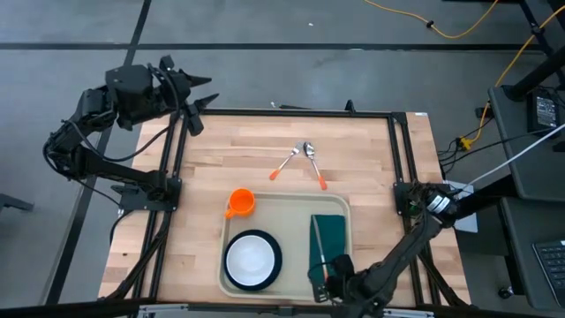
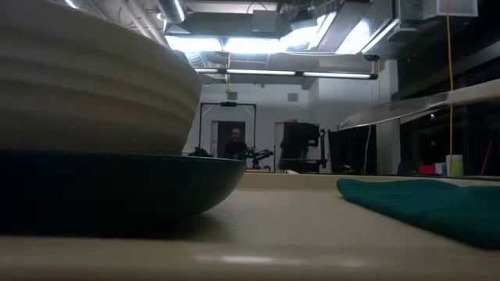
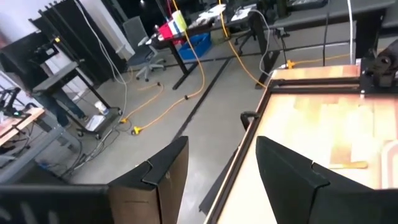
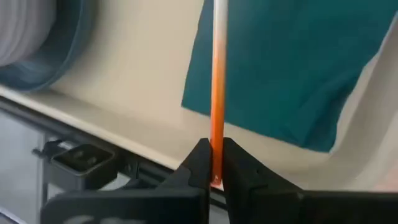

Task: Set up tray
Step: Put the orange knife on the green napkin

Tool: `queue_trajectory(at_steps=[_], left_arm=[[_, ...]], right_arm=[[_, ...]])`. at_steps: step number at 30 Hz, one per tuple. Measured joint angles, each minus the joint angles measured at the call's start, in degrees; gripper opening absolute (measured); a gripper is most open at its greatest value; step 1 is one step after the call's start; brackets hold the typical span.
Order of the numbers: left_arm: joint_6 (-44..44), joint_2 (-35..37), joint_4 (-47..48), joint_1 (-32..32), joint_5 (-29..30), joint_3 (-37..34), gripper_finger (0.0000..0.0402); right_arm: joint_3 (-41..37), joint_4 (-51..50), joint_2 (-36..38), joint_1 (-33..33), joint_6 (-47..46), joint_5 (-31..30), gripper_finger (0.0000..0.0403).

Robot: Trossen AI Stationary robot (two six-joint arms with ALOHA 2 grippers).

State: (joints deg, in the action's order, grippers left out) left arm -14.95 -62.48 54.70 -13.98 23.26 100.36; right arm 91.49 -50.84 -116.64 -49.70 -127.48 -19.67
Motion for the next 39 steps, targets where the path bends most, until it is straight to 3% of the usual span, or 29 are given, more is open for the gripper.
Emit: queue_trajectory(at_steps=[4,9,15,21,26,30,34,39], left_arm=[[0.9,-0.3,1.6,0.0,0.2,0.0,0.0182],[2.4,-0.6,2.6,0.0,1.0,-0.6,0.018],[4.4,-0.6,2.9,0.0,1.1,-2.5,0.018],[6.4,-0.9,2.8,0.0,1.5,-3.9,0.018],[10.0,-1.0,3.0,0.0,3.7,-4.7,0.018],[13.6,-0.9,3.0,0.0,4.3,-4.7,0.018],[17.0,-0.9,3.0,0.0,4.4,-4.7,0.018],[19.5,-1.0,3.0,0.0,4.4,-4.7,0.018]], right_arm=[[-5.3,4.2,2.8,-2.2,-0.4,-0.6,0.0022],[-11.2,2.7,7.3,-3.6,-1.3,5.1,0.0022],[-21.9,5.2,17.5,-5.3,-0.8,-0.6,0.0022],[-39.4,25.3,29.0,-10.4,2.2,-14.1,0.0022],[-50.4,48.9,30.4,-12.8,3.5,-29.3,0.0022],[-49.4,50.5,29.3,-12.5,5.4,-34.0,0.0022],[-45.5,48.4,26.6,-11.7,5.4,-34.2,0.0022],[-40.9,48.7,17.9,-12.5,1.3,-31.8,0.0022]])
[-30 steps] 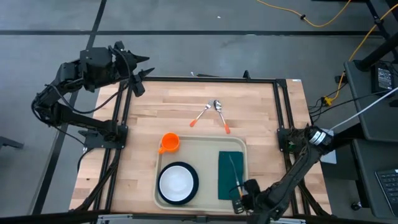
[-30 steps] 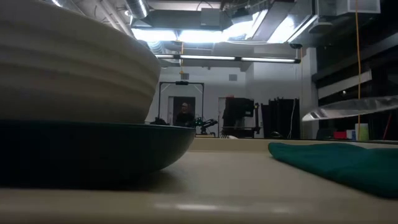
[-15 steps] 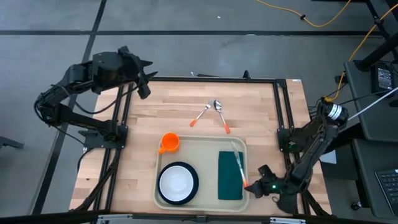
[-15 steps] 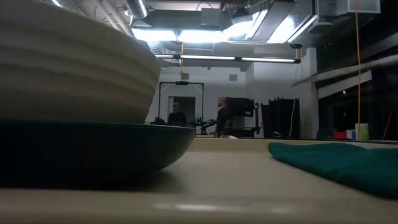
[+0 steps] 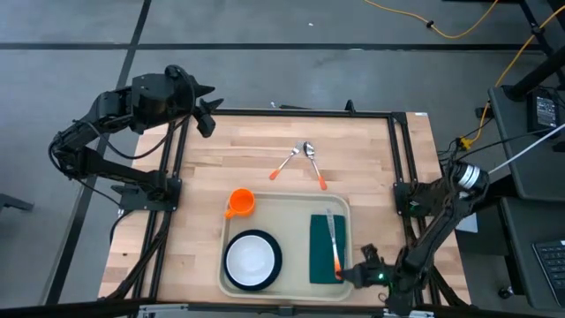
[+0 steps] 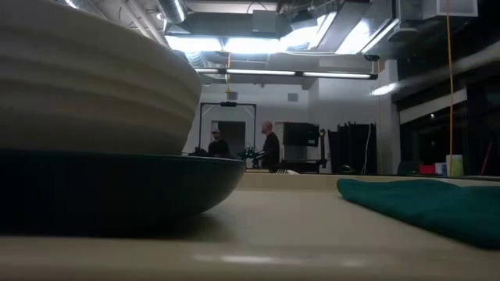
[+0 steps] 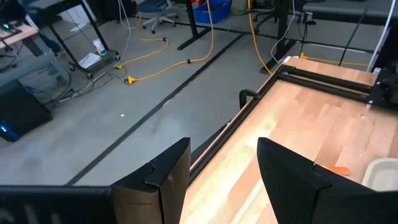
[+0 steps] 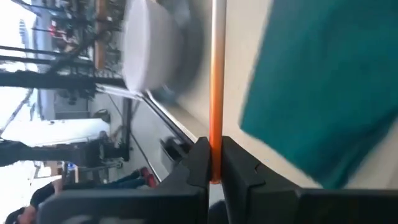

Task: Set up tray
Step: Put the orange knife on the green napkin

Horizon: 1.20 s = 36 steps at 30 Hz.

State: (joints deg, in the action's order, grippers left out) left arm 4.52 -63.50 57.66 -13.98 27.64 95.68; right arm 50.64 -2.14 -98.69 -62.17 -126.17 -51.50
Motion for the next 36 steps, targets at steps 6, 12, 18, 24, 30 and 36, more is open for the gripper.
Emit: queue_trajectory(at_steps=[6,12,18,24,30,36], left_arm=[[1.5,-0.3,0.0,0.0,-0.1,0.0,0.018],[3.3,-1.4,-0.3,0.1,-0.4,0.0,0.018],[3.3,-3.6,-0.7,2.3,-0.7,0.0,0.018],[2.8,-5.4,-0.5,4.4,-0.7,0.0,0.018],[1.9,-6.3,-1.0,5.8,-3.8,0.1,0.018],[2.7,-9.4,-1.2,6.2,-17.7,0.0,0.018]], right_arm=[[3.4,8.6,-9.3,-1.8,-1.1,-3.2,0.0022],[4.0,7.7,-11.0,-2.2,-1.5,-6.2,0.0022],[3.0,6.9,-11.0,-2.2,-2.5,-5.2,0.0022],[2.9,7.8,-11.0,-1.3,-3.2,-3.2,0.0022],[3.0,9.8,-10.3,-0.5,-2.8,-3.5,0.0022],[3.0,9.8,-7.3,-0.3,-1.8,-5.7,0.0022]])
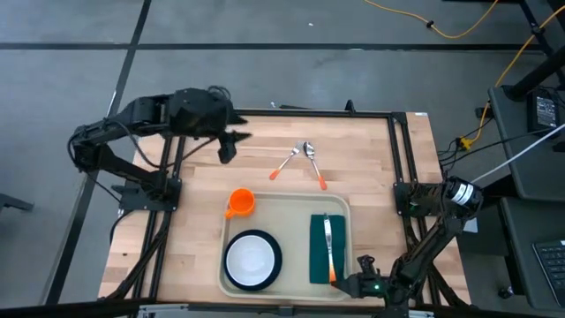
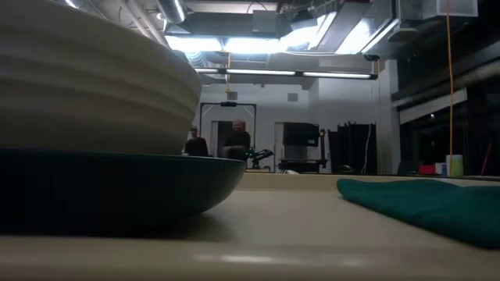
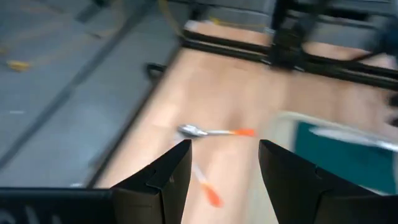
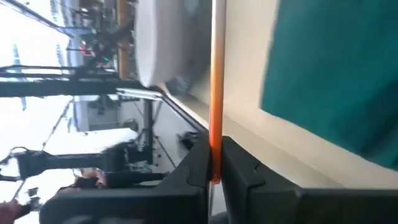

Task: Set up tray
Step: Put the orange knife on the green napkin

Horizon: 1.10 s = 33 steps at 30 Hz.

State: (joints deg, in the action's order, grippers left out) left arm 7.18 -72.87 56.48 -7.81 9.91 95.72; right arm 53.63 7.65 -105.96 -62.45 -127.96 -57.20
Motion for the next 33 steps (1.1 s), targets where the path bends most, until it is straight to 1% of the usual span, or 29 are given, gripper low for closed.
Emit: queue_trajectory(at_steps=[2,5,7,8,11,13,15,17,19,22,24,27,30,33], left_arm=[[-0.6,-2.3,0.0,0.5,-4.1,0.0,0.018],[-3.5,-6.1,-0.9,2.0,-5.8,0.0,0.018],[-5.1,-8.4,-5.0,3.1,-8.1,-0.4,0.018],[-5.1,-9.4,-8.2,3.6,-10.3,-1.3,0.018],[-1.5,-12.2,-20.4,4.0,-19.1,-5.3,0.018],[2.7,-13.7,-29.6,2.9,-25.7,-8.6,0.018],[8.1,-15.3,-40.9,1.5,-31.9,-12.2,0.018],[15.0,-17.1,-52.2,0.3,-38.1,-16.0,0.018],[22.3,-19.6,-64.7,-0.3,-43.0,-19.2,0.018],[31.7,-23.9,-77.2,-0.6,-49.2,-22.3,0.018],[35.9,-27.1,-81.4,-0.4,-52.1,-23.3,0.018],[39.2,-31.9,-87.5,0.0,-54.5,-23.0,0.018],[42.5,-34.9,-94.0,0.3,-55.0,-22.0,0.018],[44.1,-37.2,-96.4,0.3,-54.5,-20.1,0.018]], right_arm=[[0.0,-0.3,1.6,0.1,1.1,-2.0,0.0022],[0.0,-0.4,4.5,0.1,4.4,-7.9,0.0022],[0.0,-2.0,6.7,0.1,7.5,-11.3,0.0022],[0.0,-3.4,7.9,0.3,9.1,-12.9,0.0022],[0.1,-12.1,11.3,0.6,11.9,-16.6,0.0022],[0.1,-19.2,13.3,1.2,12.0,-17.3,0.0022],[0.1,-24.8,15.1,2.0,11.8,-17.3,0.0022],[0.1,-28.3,16.3,3.2,11.7,-17.1,0.0022],[0.1,-31.0,16.9,4.5,11.3,-16.4,0.0022],[0.1,-33.8,17.9,6.3,11.2,-15.9,0.0022],[0.1,-33.7,18.3,7.6,12.0,-16.7,0.0022],[0.0,-33.8,19.2,9.4,14.2,-18.2,0.0022],[0.1,-33.8,19.6,11.1,14.9,-17.6,0.0022],[0.0,-33.7,19.6,12.2,15.5,-17.3,0.0022]])
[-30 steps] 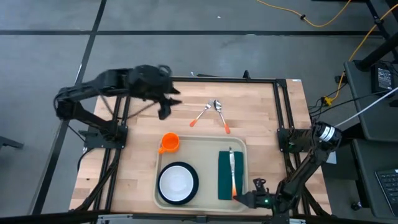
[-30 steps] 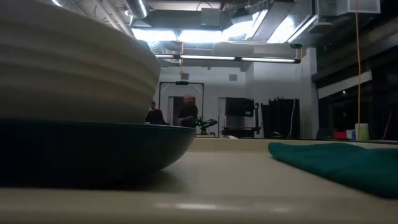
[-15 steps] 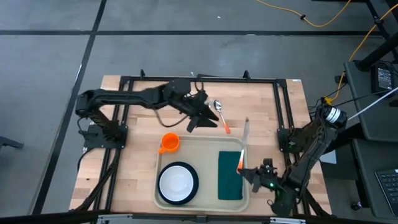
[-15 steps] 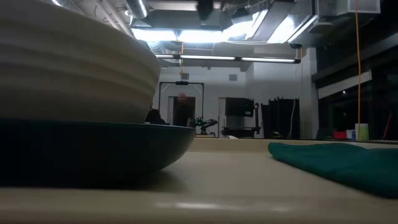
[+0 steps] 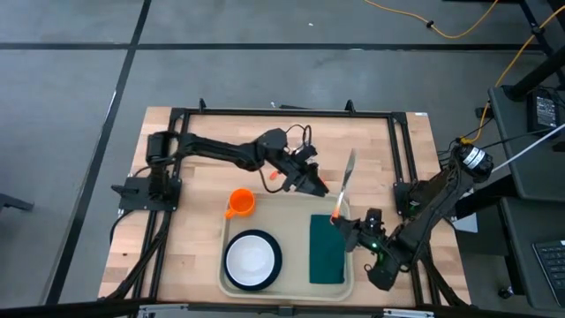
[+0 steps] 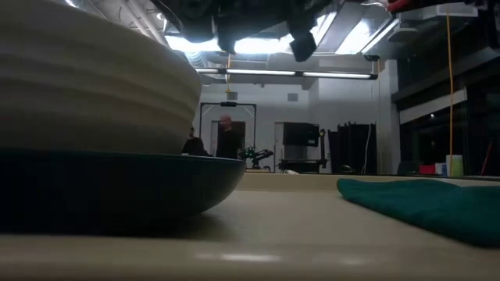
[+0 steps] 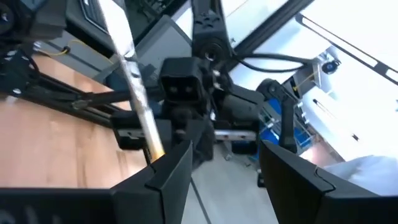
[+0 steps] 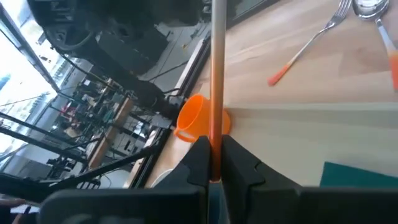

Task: Set up tray
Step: Put the orange knife on the green napkin

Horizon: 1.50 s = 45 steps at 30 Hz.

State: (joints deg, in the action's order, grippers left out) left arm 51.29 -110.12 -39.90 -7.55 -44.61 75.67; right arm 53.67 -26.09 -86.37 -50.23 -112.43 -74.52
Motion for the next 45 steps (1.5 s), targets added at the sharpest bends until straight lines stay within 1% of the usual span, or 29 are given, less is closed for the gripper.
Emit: queue_trajectory(at_steps=[4,7,9,14,21,24,30,36,45], left_arm=[[0.0,-2.4,-0.2,0.4,-0.2,3.1,0.0177],[0.1,-3.4,0.1,0.6,-0.4,3.8,0.017],[-0.1,-3.4,0.6,0.5,0.1,3.8,0.0165],[-3.7,-3.4,4.7,0.5,2.0,3.9,0.0155],[-5.2,-3.4,5.0,0.7,4.3,3.9,0.0153],[-6.2,-3.4,6.0,0.7,5.9,3.9,0.0152],[-6.5,-3.4,5.9,0.9,6.9,3.9,0.0154],[-6.5,-3.4,5.6,1.8,9.4,3.9,0.0148],[-5.6,-3.4,5.1,2.3,10.1,3.9,0.0142]], right_arm=[[0.0,0.1,0.0,1.4,0.3,-0.4,0.0022],[0.0,1.1,0.0,2.1,0.5,-0.5,0.0022],[0.0,2.7,0.0,2.1,2.1,-0.7,0.0022],[0.0,7.4,0.0,2.1,8.0,-1.3,0.0022],[0.0,10.8,0.0,2.1,12.2,-1.2,0.0022],[0.0,11.4,0.0,2.1,12.4,-1.2,0.0022],[0.0,11.7,0.0,2.1,12.5,-1.1,0.0022],[0.0,12.3,0.0,3.0,12.4,-0.9,0.0022],[0.0,12.6,0.0,5.2,12.4,1.2,0.0022]])
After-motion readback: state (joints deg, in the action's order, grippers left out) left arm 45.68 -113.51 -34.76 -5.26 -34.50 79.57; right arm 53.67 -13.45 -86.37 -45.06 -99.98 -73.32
